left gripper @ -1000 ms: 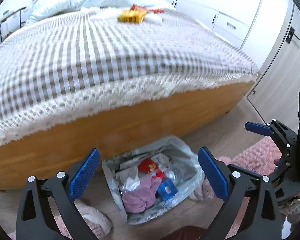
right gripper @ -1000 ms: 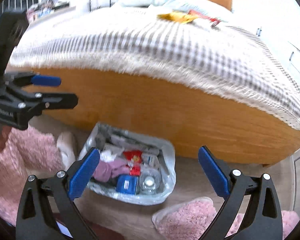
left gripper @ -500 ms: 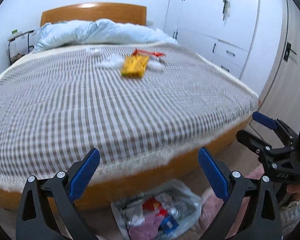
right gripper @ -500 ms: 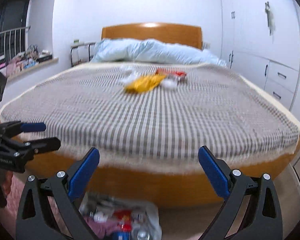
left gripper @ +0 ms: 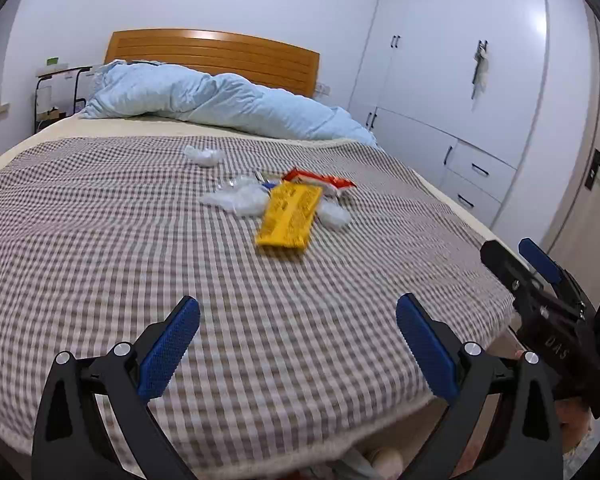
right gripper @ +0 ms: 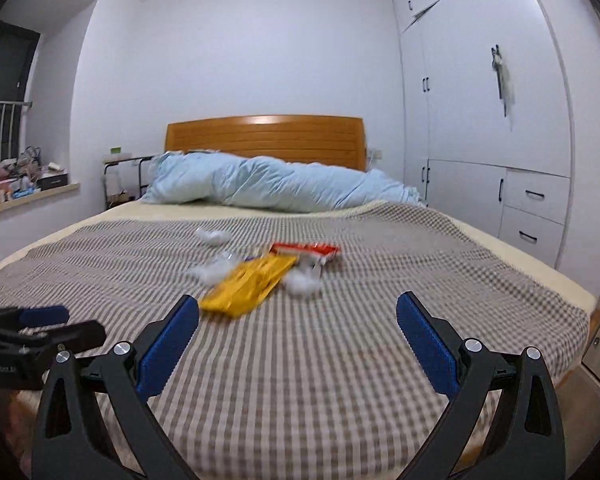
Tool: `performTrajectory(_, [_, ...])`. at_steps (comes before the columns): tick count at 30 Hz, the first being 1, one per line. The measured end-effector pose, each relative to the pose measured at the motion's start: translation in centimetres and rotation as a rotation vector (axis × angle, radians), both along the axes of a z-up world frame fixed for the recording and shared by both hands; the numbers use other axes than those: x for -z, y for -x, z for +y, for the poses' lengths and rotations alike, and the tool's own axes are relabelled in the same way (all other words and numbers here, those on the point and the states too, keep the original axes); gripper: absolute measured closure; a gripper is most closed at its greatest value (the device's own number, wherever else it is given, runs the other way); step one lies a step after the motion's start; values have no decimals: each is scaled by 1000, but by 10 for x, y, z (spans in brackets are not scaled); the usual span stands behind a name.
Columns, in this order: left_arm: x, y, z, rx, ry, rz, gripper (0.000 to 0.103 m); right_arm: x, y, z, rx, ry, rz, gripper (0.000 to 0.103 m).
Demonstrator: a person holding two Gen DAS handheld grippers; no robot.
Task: Collect trash
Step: 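Move both open tools toward the yellow snack wrapper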
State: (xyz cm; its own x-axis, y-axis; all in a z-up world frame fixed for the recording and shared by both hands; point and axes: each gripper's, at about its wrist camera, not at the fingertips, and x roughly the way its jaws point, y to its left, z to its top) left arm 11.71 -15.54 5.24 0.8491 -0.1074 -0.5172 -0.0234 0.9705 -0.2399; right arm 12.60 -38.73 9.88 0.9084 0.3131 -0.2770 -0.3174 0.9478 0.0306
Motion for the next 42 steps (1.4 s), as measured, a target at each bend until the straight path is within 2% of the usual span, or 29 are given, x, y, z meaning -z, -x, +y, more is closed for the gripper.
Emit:
performTrajectory(8, [-8,-53,13,-24,-18,-3,8,-15,-66,7,53,-52,2,8])
performTrajectory(16, [-9,-112,9,-13,-26,20,8,-9,-136,17,102,-58,81,8])
performTrajectory(22, [2,-163,-3,12,-49,85,8,4,-171,20,142,-74,147,8])
performTrajectory(28, [26,-214,-15,44,-96,167,8,21,-192,9,191,-90,231,8])
performTrajectory(32, [47,-239,-15,50,-74,236,8,31,-199,8,215,-39,244,8])
performTrajectory(36, [72,-260,-12,-1,-96,336,8,37,-205,7,220,-19,256,8])
performTrajectory(41, [75,-258,-17,20,-119,335,9,43,-211,11,222,-13,269,8])
performTrajectory(42, [76,-257,-18,16,-129,335,15,44,-211,12,219,-15,272,8])
